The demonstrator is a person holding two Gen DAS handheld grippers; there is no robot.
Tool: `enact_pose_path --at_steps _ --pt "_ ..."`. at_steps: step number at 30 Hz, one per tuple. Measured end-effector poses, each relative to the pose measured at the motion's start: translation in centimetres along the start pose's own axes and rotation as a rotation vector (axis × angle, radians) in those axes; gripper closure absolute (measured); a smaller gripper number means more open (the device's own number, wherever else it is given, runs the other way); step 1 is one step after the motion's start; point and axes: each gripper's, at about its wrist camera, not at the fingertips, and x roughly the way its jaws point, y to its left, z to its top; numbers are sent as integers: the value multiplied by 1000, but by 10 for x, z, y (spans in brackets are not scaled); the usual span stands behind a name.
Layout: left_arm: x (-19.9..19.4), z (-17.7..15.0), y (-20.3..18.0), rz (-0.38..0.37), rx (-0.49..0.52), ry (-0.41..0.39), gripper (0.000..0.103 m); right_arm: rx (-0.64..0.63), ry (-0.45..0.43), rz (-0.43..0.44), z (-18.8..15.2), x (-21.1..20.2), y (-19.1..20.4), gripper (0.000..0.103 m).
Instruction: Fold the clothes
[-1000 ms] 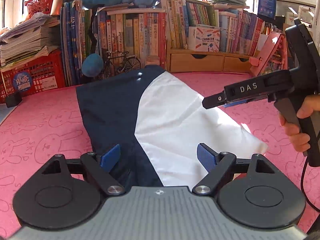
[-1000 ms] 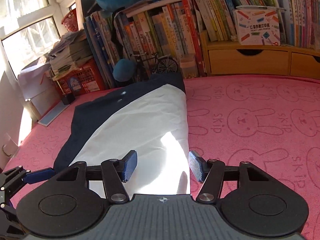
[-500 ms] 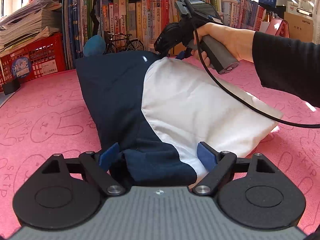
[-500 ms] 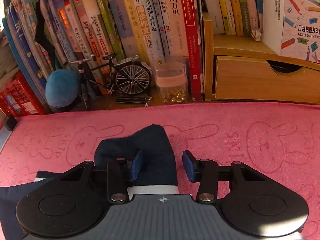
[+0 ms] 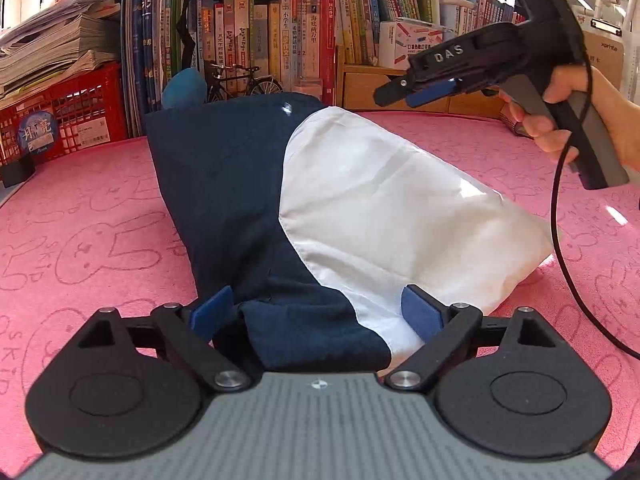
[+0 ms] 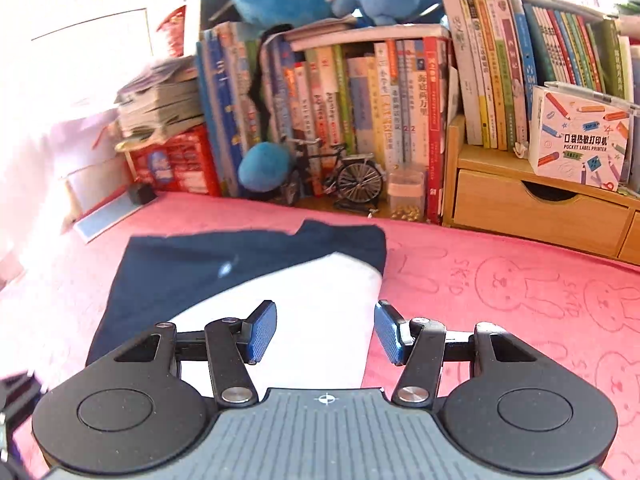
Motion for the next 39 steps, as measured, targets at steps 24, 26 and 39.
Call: enact_pose_path --at_steps 24,26,39 --pt "6 2 3 59 -66 50 0 -77 -7 -150 -123 -74 64 20" --pt "6 2 4 59 -65 50 0 -76 7 -164 -124 -71 60 20" --pt "6 3 2 64 -64 51 0 -150 -27 -263 -136 -67 74 15"
